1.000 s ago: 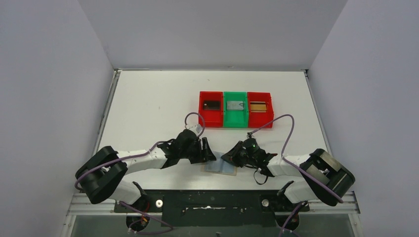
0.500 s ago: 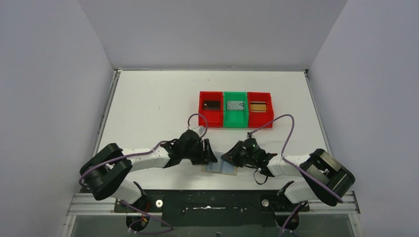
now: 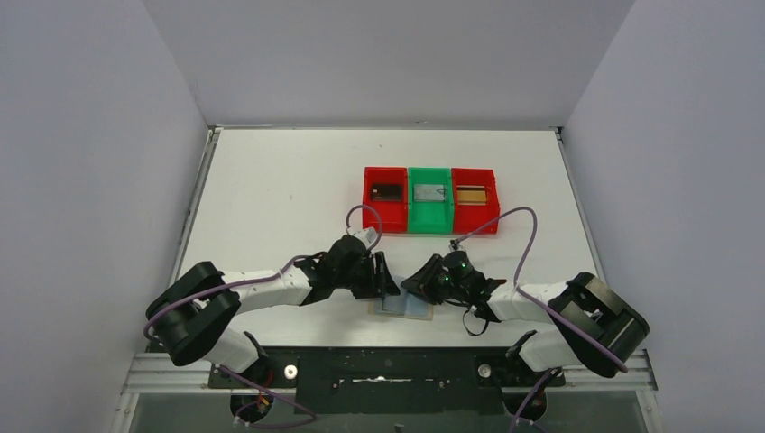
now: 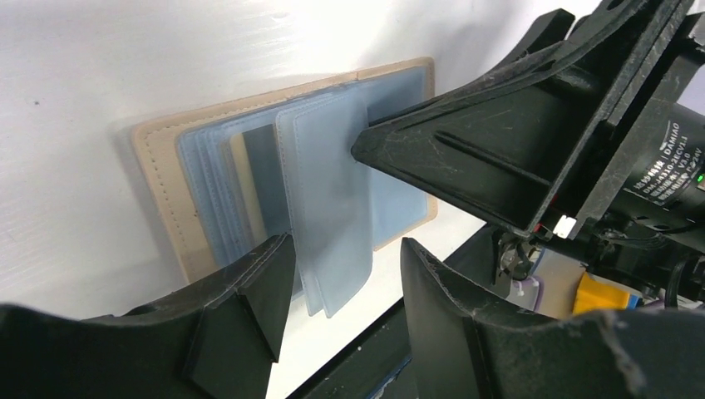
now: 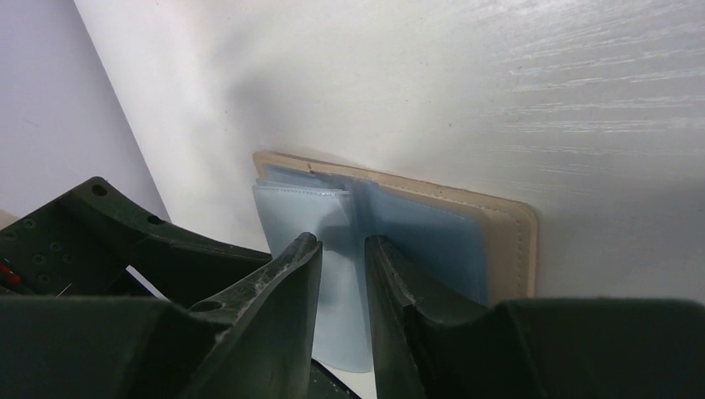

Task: Take the credit cards out of the card holder

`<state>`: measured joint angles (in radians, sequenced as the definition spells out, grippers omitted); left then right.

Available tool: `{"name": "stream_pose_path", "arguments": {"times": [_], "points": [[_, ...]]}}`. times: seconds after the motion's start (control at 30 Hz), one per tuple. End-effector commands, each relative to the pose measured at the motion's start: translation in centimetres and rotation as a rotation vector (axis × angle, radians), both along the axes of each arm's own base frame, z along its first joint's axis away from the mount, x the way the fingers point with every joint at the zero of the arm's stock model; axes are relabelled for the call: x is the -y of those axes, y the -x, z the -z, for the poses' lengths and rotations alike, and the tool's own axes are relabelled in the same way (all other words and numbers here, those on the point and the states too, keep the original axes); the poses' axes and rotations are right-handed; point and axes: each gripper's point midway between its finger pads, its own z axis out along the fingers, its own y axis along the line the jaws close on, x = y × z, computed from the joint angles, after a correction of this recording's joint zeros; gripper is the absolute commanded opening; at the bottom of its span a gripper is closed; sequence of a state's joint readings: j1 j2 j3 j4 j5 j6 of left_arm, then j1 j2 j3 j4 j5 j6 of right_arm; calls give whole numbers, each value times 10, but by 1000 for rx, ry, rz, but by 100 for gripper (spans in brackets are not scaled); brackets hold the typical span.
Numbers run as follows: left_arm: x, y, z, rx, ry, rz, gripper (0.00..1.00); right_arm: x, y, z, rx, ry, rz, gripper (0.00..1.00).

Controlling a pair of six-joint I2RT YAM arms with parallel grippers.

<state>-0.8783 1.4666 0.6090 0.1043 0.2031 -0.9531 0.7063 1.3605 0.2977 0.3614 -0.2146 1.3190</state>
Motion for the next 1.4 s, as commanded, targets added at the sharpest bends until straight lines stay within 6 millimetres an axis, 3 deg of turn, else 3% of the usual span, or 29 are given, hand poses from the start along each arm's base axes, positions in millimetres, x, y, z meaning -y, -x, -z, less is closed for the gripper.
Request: {"name": "stream_pose_path", "arguments": {"times": [0.0, 0.13, 0.37, 0.47, 0.8, 0.93, 1.13, 1.23, 1.37], "points": [[24, -6, -35, 69, 131, 47, 49, 9, -3, 2, 35, 51, 4, 31], [29, -7, -38, 68, 145, 62, 49, 4, -11, -19, 110, 11, 2, 42], [44, -9, -45, 69, 190, 104, 49, 16, -19, -45, 182, 19, 67, 57], [52, -8, -46, 61, 213, 125, 49, 30, -21, -51, 192, 60, 125, 58], [78, 0, -43, 40, 231, 210, 49, 105, -13, -62, 204, 217, 399, 56], [91, 6, -37, 24, 224, 244, 48, 116, -11, -72, 235, 206, 439, 56], [88, 10, 0, -50, 132, 225, 48, 118, -11, -82, 254, 198, 440, 56], [86, 7, -14, 6, 134, 205, 47, 115, -12, -86, 255, 204, 420, 56], [77, -2, -48, 104, 168, 172, 50, 105, -14, -87, 251, 197, 384, 56]]}}
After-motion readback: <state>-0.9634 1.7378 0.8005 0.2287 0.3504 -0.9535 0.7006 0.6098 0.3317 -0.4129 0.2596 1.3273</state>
